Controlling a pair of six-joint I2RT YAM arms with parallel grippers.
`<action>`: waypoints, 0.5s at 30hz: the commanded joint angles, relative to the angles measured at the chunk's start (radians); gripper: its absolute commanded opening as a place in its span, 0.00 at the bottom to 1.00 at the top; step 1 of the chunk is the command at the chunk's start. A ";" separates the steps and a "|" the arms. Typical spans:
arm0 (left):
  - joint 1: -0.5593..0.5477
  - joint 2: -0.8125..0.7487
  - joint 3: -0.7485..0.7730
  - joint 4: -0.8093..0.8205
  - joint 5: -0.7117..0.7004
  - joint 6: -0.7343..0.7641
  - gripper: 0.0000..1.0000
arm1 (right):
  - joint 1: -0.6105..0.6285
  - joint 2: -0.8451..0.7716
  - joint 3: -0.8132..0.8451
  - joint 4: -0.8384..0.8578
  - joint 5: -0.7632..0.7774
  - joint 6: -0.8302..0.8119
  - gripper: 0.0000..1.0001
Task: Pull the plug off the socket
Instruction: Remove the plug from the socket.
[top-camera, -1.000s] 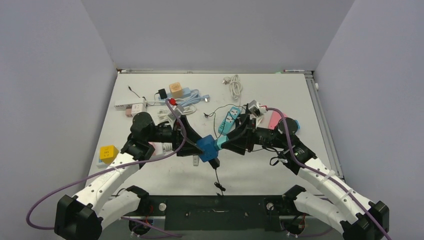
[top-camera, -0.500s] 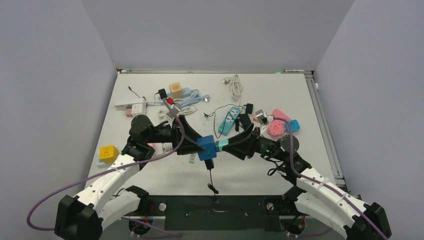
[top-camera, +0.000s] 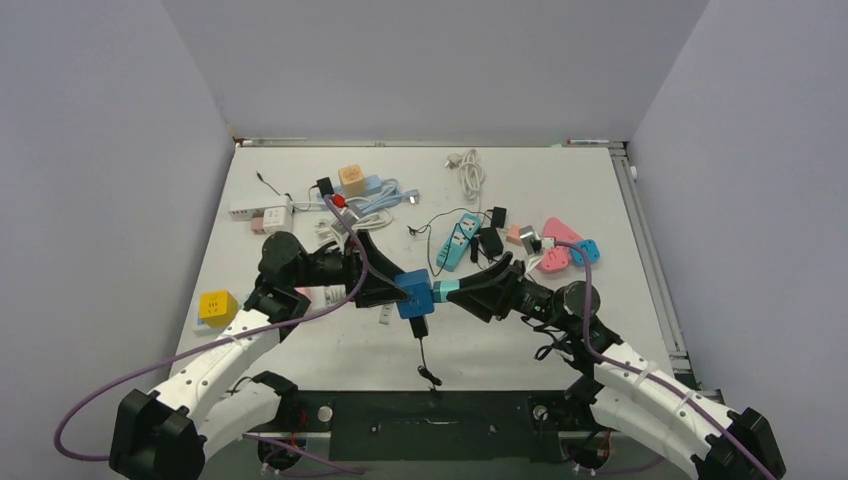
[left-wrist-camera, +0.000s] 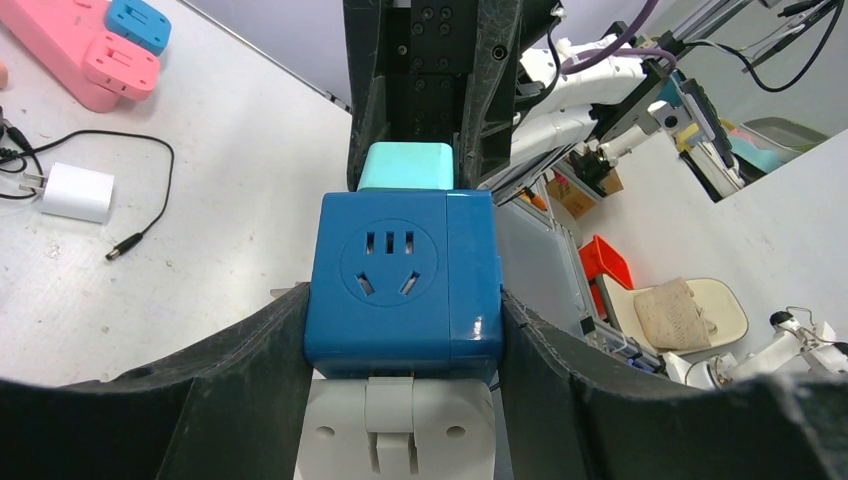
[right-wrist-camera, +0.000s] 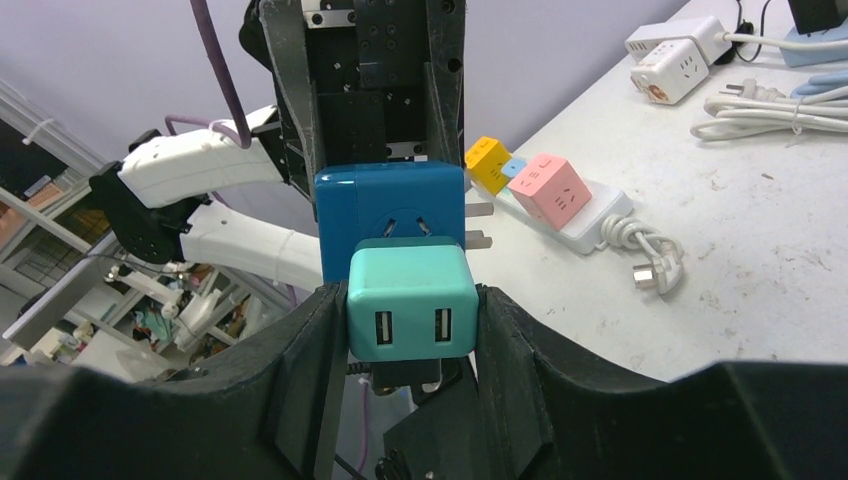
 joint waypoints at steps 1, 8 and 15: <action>0.052 -0.004 0.053 0.054 -0.125 0.069 0.00 | -0.006 -0.002 0.049 -0.040 -0.072 -0.046 0.05; -0.016 0.026 0.122 -0.135 -0.074 0.207 0.00 | -0.006 0.046 0.189 -0.266 -0.197 -0.187 0.05; -0.079 0.069 0.160 -0.242 -0.040 0.276 0.00 | -0.004 0.087 0.306 -0.508 -0.261 -0.342 0.05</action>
